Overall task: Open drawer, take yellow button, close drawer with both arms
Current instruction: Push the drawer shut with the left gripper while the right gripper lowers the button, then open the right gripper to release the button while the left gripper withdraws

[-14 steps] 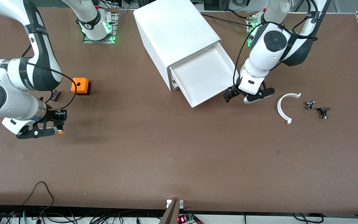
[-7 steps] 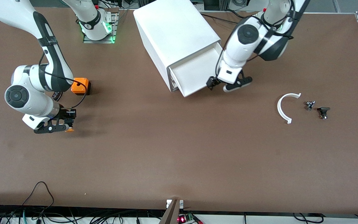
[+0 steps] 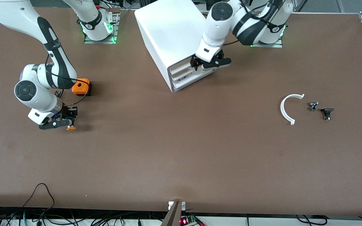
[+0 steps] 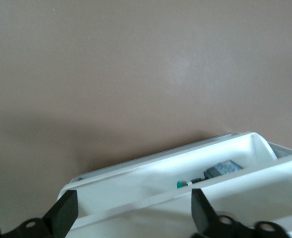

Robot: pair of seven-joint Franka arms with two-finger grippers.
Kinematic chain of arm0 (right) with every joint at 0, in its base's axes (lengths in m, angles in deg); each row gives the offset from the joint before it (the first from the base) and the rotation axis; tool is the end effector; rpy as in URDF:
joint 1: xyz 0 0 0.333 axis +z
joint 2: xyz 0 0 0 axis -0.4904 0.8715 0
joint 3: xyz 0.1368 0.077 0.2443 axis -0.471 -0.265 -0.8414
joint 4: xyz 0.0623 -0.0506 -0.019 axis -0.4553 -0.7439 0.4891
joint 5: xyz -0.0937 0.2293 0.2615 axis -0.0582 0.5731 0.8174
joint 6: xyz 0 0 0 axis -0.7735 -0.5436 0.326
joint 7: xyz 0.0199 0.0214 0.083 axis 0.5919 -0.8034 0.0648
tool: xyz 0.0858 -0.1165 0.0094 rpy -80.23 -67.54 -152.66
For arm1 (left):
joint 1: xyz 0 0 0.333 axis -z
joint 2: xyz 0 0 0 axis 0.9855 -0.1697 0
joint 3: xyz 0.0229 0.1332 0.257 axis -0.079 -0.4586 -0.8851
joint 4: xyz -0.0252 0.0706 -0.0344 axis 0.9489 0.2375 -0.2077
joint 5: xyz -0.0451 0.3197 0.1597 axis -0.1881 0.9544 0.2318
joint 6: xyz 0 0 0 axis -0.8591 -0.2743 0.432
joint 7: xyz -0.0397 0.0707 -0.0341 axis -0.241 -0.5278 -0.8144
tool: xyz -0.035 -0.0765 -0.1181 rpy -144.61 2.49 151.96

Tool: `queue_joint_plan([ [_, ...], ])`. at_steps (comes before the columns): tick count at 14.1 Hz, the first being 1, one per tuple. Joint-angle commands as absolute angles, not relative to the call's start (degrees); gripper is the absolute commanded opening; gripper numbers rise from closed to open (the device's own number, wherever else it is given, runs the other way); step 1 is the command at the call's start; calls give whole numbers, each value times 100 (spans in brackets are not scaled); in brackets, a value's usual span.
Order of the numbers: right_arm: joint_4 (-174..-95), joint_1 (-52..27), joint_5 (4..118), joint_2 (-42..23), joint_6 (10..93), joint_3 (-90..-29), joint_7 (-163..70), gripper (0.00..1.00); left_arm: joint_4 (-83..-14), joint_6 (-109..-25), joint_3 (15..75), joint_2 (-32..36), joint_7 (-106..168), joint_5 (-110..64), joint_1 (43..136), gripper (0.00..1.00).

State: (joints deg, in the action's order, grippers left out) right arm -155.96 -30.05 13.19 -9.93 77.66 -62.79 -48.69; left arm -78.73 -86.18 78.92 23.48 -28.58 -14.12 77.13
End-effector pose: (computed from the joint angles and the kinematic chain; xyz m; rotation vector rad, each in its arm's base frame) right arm 0.5486 -0.0306 0.1911 2.9987 0.3455 -0.0602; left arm 0.3295 -0.3847 0.3042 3.0250 0.4546 -0.0286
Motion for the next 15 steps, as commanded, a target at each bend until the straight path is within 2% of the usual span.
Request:
queue_joint_plan([
  [1,-15986,-3112,1196,-1197,8140,-6300,-5037,31,-8039,-8506,8162,2404,-2701,-1518,7724,100],
  [2,-16031,-3121,1205,-1188,8168,-6300,-5082,45,-8021,-8515,8153,2413,-2701,-1509,7672,100],
  [3,-16022,-3121,1205,-1205,8116,-6300,-5012,79,-7978,-8541,8084,2422,-2701,-1457,7602,100],
  [4,-15979,-3121,1222,-1223,8054,-6300,-4986,100,-7942,-8602,7970,2430,-2701,-1448,7453,100],
  [6,-15699,-3121,1258,-1302,7617,-6309,-4767,100,-7671,-8708,7296,2448,-2701,-1448,7302,100],
  [9,-14777,-3121,1310,-1320,6274,-6387,-4696,100,-7152,-8429,6459,2544,-1503,-1448,7215,100],
  [11,-14162,-3104,1371,-1346,5587,-6493,-4695,100,-6714,-7798,5889,2650,-228,-1483,7205,100],
  [15,-12922,-3034,2117,-1285,4452,-6493,-4573,100,-5370,-5751,4983,2781,1199,-1527,7205,100],
])
